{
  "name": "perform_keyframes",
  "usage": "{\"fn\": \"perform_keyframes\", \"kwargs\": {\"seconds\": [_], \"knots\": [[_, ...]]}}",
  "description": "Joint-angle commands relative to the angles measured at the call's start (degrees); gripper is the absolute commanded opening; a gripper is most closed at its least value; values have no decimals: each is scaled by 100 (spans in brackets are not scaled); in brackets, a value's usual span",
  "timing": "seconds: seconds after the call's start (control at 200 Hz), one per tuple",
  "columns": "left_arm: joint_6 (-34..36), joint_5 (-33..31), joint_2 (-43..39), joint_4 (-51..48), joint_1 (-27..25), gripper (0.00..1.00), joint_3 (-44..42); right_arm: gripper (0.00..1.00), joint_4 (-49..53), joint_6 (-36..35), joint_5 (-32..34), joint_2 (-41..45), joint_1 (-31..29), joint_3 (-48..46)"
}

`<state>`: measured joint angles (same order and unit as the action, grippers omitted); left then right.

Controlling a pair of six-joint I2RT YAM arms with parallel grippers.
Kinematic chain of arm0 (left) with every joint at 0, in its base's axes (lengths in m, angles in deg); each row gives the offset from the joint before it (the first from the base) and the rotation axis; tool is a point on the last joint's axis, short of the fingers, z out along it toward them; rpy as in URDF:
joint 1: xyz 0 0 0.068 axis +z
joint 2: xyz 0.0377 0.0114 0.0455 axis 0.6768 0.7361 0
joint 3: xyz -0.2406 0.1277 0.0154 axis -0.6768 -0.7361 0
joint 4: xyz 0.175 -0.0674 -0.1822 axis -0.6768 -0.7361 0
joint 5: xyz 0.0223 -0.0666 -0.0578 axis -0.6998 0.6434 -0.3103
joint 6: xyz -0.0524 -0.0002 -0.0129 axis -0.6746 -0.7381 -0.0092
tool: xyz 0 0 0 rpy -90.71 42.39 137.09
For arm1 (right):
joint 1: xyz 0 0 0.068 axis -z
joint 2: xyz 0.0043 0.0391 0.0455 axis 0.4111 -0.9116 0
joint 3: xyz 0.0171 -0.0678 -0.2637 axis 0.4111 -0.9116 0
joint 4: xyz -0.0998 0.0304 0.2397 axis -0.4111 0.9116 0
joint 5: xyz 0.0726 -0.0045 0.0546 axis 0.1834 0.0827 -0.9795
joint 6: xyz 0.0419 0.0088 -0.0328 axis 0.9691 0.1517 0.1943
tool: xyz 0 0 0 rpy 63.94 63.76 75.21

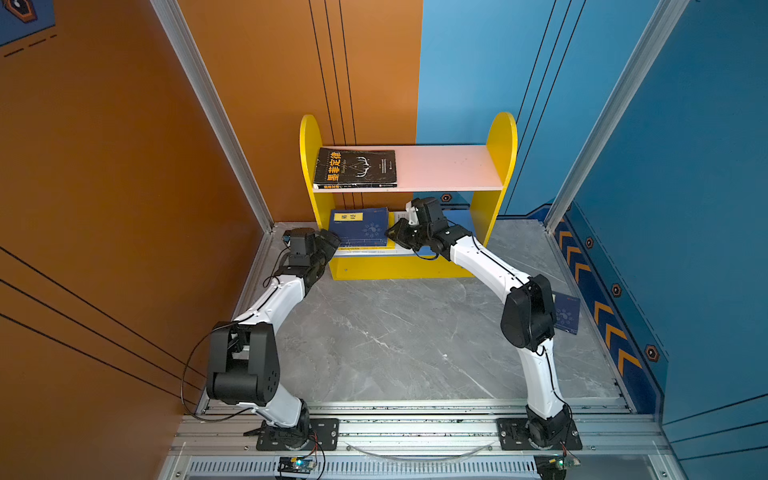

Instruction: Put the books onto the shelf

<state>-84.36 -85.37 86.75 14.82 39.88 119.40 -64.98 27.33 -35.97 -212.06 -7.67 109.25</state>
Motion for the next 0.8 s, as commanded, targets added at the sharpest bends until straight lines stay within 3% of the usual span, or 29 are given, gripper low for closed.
{"fn": "perform_keyframes", "kwargs": {"seconds": [0.0, 0.245, 0.506, 0.631, 0.796], "knots": [[79, 111, 32, -39, -48, 98, 59, 26, 281, -231, 133, 70, -10, 300], [290, 820, -347, 1387, -83, 98, -174, 31, 392, -427, 230, 205, -9, 333], [466, 1643, -621, 2165, -88, 98, -331, 56, 516, -812, 567, 742, -78, 86], [527, 1925, -910, 2143, -104, 98, -667, 71, 461, -910, 868, 1160, -151, -361], [832, 2028, -1490, 1375, -121, 98, -875, 79, 317, -925, 1317, 1767, -311, -1148]]}}
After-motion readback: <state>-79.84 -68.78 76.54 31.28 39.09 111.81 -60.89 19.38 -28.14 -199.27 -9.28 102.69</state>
